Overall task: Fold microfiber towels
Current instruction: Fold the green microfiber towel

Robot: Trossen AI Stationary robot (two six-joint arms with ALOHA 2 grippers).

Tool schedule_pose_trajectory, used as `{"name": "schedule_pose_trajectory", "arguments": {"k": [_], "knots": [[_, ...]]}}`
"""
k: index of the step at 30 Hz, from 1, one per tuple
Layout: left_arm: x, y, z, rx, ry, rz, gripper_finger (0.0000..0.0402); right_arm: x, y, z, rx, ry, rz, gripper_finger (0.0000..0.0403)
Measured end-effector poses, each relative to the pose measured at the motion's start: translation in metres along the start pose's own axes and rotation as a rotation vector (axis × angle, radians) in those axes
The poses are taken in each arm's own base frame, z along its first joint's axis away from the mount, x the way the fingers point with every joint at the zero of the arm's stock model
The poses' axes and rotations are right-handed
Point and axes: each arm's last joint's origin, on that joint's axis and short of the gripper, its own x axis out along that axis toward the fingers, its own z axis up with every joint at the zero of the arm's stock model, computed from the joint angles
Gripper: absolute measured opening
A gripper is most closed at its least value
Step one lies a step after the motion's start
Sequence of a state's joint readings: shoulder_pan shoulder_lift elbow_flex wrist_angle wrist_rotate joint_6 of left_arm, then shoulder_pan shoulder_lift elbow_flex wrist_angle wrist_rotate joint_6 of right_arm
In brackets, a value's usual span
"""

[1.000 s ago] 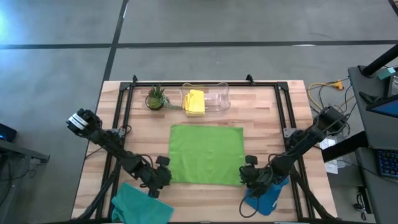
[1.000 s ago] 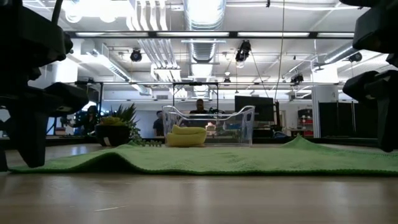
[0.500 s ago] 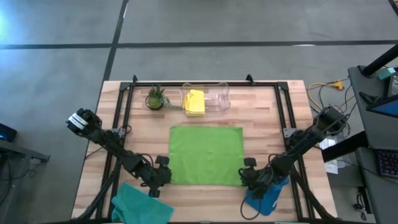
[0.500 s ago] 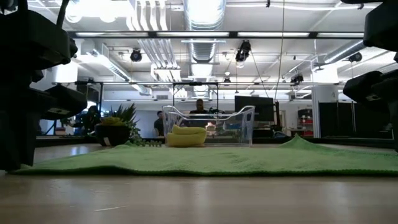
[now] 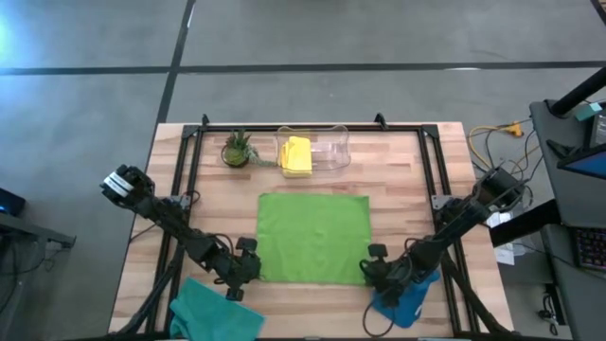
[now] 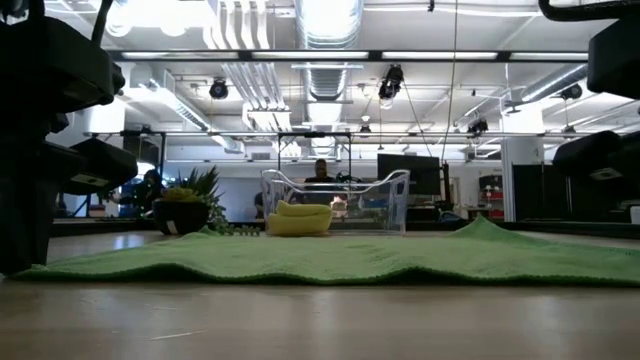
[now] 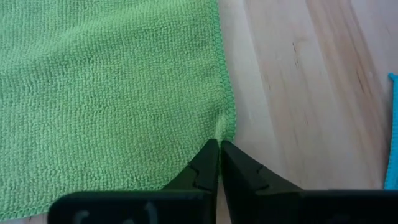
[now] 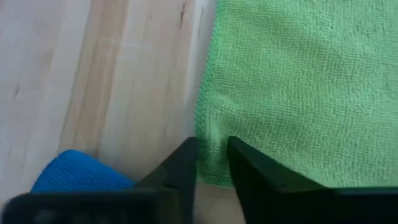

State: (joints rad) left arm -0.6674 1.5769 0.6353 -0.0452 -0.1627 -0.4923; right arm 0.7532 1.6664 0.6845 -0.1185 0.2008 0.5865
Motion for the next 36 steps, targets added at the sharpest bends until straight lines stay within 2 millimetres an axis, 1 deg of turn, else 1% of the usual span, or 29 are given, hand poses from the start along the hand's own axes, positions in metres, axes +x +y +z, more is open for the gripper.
{"name": "schedule_pose_trajectory", "arguments": {"k": [3,5,11,15,21,23,26,31,36], "knots": [[-0.002,0.0,0.0,-0.001,0.003,-0.003,0.0,-0.004,-0.001,-0.001,0.006,0.016,0.006,0.0032],[-0.005,0.0,0.001,-0.001,0.004,-0.007,0.0,-0.008,-0.001,0.0,0.007,0.013,0.018,0.0017],[-0.024,0.001,0.006,-0.009,-0.041,-0.016,0.0,-0.022,-0.002,0.002,0.049,0.007,0.05,0.001],[-0.033,0.0,0.009,-0.039,-0.067,-0.053,0.0,-0.033,0.0,0.006,0.068,0.005,0.137,0.0009],[-0.049,-0.002,0.017,-0.074,-0.129,-0.125,0.0,-0.058,0.0,0.014,0.142,-0.068,0.217,0.0009],[-0.055,-0.002,0.019,-0.079,-0.155,-0.136,0.0,-0.065,-0.003,0.017,0.155,-0.085,0.22,0.0009],[-0.06,0.0,0.02,-0.086,-0.186,-0.095,0.0,-0.069,-0.014,0.016,0.176,-0.061,0.175,0.0009],[-0.063,0.006,0.019,-0.093,-0.213,0.015,0.0,-0.072,-0.032,0.016,0.215,-0.032,0.103,0.0009],[-0.064,0.012,0.017,-0.097,-0.214,0.105,0.0,-0.077,-0.05,0.017,0.269,-0.065,0.055,0.0009]]}}
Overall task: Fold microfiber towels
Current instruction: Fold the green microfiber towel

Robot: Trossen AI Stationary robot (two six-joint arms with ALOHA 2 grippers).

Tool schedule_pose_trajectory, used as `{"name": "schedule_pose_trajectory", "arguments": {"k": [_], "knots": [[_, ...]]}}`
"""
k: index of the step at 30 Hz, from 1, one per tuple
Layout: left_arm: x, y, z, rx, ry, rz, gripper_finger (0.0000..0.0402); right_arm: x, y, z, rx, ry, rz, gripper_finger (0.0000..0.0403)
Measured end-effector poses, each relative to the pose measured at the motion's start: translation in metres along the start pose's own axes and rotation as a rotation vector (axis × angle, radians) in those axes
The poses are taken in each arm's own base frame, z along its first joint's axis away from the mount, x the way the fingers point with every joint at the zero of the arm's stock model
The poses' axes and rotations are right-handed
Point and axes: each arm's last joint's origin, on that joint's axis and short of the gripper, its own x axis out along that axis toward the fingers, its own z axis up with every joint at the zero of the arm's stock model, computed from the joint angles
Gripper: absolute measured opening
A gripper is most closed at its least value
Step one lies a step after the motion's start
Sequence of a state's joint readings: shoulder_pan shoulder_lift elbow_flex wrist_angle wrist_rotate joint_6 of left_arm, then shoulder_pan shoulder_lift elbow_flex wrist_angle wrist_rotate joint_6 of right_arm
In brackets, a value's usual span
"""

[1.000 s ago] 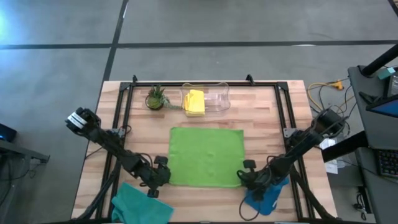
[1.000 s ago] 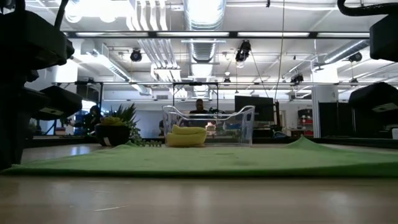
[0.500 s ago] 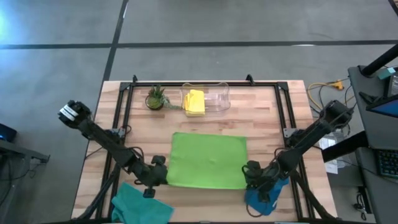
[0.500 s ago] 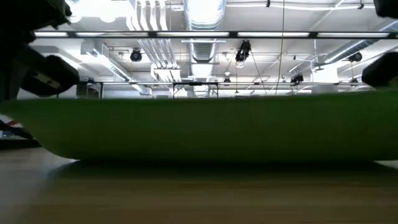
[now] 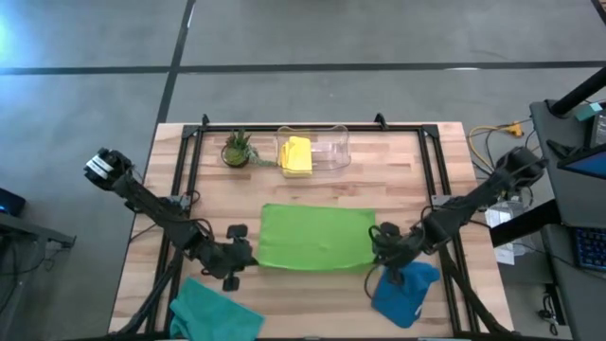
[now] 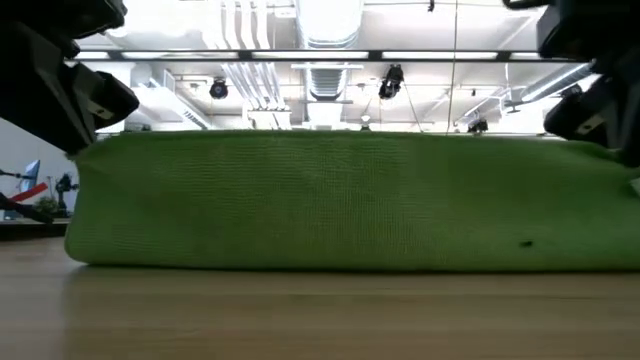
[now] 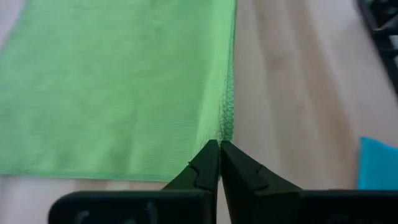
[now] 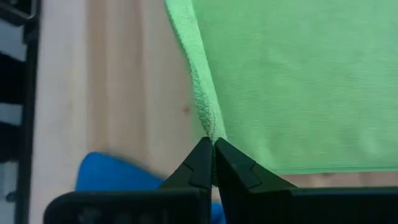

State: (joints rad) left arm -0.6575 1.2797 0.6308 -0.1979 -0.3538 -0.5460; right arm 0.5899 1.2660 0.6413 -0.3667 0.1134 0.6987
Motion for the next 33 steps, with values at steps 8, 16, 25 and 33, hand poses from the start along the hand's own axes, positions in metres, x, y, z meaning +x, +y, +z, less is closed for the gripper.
{"name": "schedule_pose_trajectory", "arguments": {"k": [8,16,25,33], "knots": [[0.005,0.017,0.003,-0.023,0.011,0.121,0.0,-0.005,-0.021,0.002,0.054,0.005,-0.062,0.0009],[0.012,0.038,0.008,-0.068,0.029,0.225,0.0,-0.003,-0.033,0.005,0.084,0.011,-0.099,0.0009],[0.023,0.055,0.01,-0.104,0.058,0.294,0.0,-0.001,-0.046,0.008,0.132,0.012,-0.14,0.0009],[0.027,0.067,0.013,-0.092,0.061,0.348,0.0,-0.001,-0.061,0.011,0.15,0.019,-0.186,0.0009]]}}
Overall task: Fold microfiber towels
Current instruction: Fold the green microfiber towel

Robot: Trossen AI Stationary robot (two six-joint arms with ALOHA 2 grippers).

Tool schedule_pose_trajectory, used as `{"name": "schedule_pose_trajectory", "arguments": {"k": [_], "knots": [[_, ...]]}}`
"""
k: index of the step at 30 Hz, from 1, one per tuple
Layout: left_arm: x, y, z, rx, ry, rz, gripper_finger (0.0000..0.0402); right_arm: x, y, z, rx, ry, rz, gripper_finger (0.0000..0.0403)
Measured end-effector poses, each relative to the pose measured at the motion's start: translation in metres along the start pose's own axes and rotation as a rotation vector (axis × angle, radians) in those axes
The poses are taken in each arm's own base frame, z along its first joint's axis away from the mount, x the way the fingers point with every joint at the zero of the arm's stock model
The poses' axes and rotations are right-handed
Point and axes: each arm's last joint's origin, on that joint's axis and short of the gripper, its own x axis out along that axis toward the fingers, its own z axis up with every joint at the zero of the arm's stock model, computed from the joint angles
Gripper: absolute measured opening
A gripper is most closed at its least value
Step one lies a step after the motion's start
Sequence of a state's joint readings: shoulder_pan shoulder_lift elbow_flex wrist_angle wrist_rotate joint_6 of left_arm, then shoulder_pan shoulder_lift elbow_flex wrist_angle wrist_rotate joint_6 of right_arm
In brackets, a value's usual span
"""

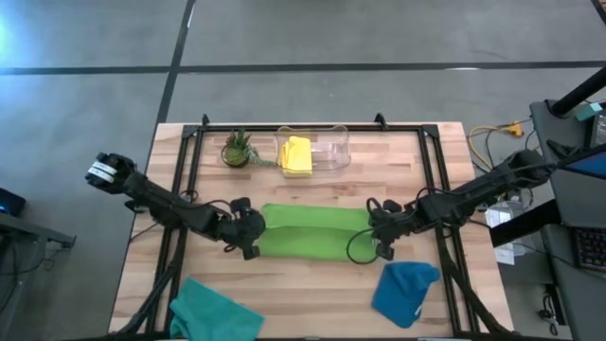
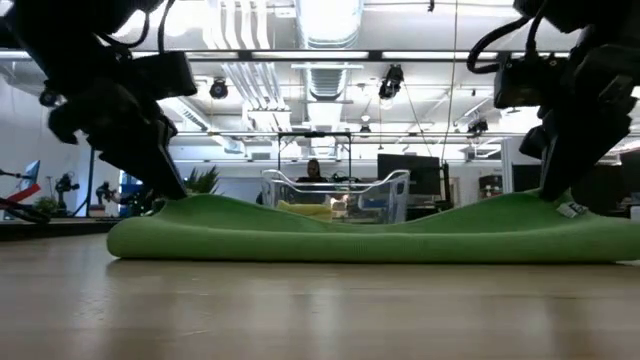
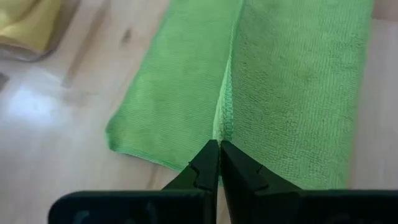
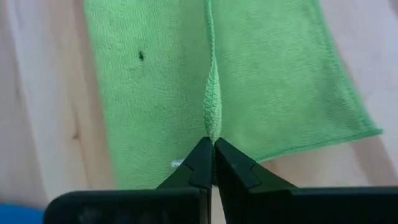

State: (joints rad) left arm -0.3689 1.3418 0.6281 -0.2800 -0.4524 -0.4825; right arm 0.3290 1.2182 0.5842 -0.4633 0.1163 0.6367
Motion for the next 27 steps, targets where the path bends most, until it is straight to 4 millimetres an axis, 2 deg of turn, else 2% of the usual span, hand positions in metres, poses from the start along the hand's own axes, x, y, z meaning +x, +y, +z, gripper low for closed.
{"name": "schedule_pose_trajectory", "arguments": {"k": [14,21,27], "knots": [[0.02,0.029,-0.001,-0.132,-0.042,0.042,0.0,0.004,-0.034,0.015,0.061,-0.021,-0.1,0.0009],[0.005,0.031,0.012,-0.084,-0.15,-0.005,0.0,-0.001,-0.037,0.012,0.058,0.008,-0.101,0.0009],[0.006,0.036,0.003,-0.057,-0.08,0.032,0.0,-0.008,-0.044,0.005,0.06,-0.035,-0.15,0.0009]]}}
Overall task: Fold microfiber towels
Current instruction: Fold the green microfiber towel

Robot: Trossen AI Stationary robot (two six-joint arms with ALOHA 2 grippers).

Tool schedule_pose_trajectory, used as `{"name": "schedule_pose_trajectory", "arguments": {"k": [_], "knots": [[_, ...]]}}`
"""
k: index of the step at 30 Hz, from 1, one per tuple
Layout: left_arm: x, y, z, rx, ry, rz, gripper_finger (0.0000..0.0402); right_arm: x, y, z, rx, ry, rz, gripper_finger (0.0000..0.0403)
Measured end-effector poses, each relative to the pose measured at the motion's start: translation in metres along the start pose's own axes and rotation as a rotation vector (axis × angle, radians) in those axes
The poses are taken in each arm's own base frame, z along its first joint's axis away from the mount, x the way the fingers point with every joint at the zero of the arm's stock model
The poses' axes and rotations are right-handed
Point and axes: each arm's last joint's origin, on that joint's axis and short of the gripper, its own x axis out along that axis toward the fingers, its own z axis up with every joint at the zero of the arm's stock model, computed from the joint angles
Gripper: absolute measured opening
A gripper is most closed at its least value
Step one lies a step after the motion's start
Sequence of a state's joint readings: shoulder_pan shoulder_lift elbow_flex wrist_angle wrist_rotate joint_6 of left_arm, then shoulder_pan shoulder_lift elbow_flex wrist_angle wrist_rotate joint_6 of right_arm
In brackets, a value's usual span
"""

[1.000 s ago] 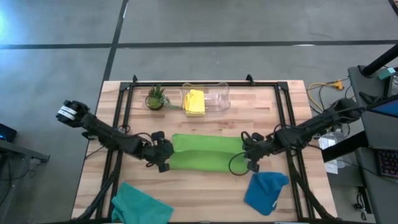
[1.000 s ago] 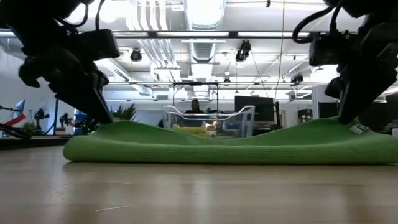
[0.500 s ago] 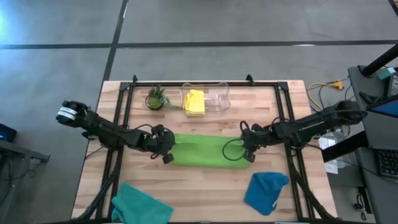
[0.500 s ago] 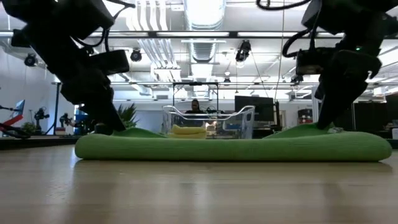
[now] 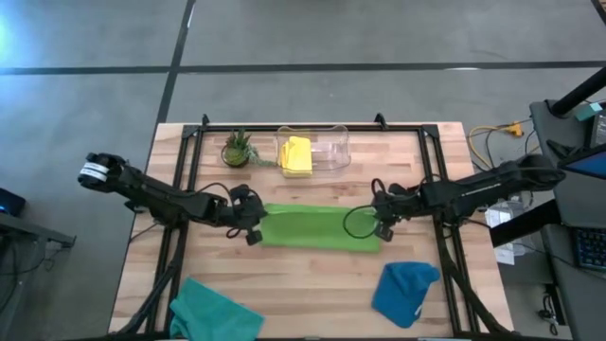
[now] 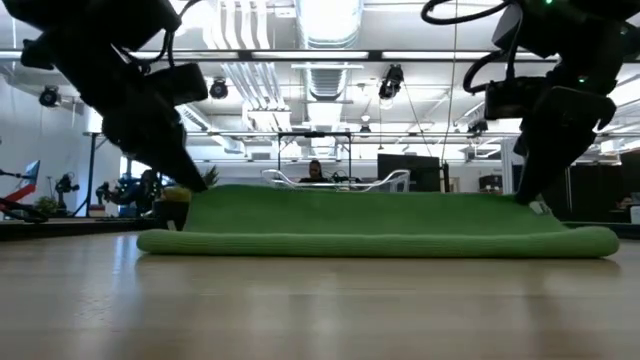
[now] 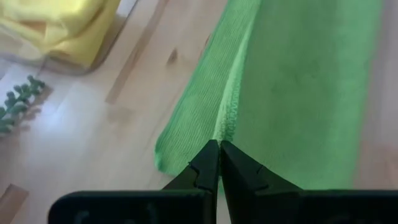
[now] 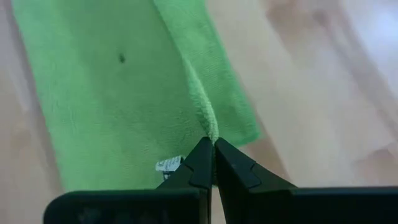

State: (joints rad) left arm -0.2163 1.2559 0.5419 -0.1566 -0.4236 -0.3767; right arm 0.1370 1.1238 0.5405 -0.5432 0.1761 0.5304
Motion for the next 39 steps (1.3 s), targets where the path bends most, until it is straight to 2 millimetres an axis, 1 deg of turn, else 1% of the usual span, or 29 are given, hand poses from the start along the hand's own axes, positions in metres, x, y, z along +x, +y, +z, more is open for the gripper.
{"name": "schedule_pose_trajectory", "arguments": {"k": [7,13,18,21,25,28,31,34,36,39], "knots": [[0.009,0.006,-0.011,-0.03,-0.011,0.012,0.0,0.003,-0.007,-0.003,0.033,0.0,-0.023,0.0009],[0.013,0.015,-0.008,-0.065,-0.023,0.061,0.0,0.006,-0.007,-0.002,0.042,0.007,-0.029,0.0009],[0.015,0.022,-0.006,-0.086,-0.023,0.09,0.0002,0.009,-0.01,0.0,0.097,0.006,-0.041,0.0027],[0.016,0.023,-0.006,-0.092,-0.021,0.099,0.002,0.009,-0.014,0.002,0.135,-0.011,-0.074,0.0047],[0.017,0.026,-0.005,-0.1,-0.026,0.122,0.0063,0.006,-0.022,0.007,0.19,-0.041,-0.107,0.008],[0.015,0.029,-0.003,-0.112,-0.041,0.138,0.0099,-0.001,-0.024,0.013,0.216,-0.082,-0.096,0.0103],[0.009,0.033,0.0,-0.196,-0.06,0.138,0.0123,-0.011,-0.024,0.016,0.23,-0.132,-0.069,0.012],[0.002,0.038,0.0,-0.325,-0.046,0.099,0.0131,-0.025,-0.024,0.017,0.238,-0.192,-0.018,0.0132],[-0.003,0.039,-0.001,-0.401,-0.019,0.044,0.0132,-0.034,-0.023,0.016,0.246,-0.224,0.041,0.0136],[-0.011,0.037,0.003,-0.443,-0.015,-0.085,0.0132,-0.046,-0.021,0.015,0.254,-0.265,0.135,0.0136]]}}
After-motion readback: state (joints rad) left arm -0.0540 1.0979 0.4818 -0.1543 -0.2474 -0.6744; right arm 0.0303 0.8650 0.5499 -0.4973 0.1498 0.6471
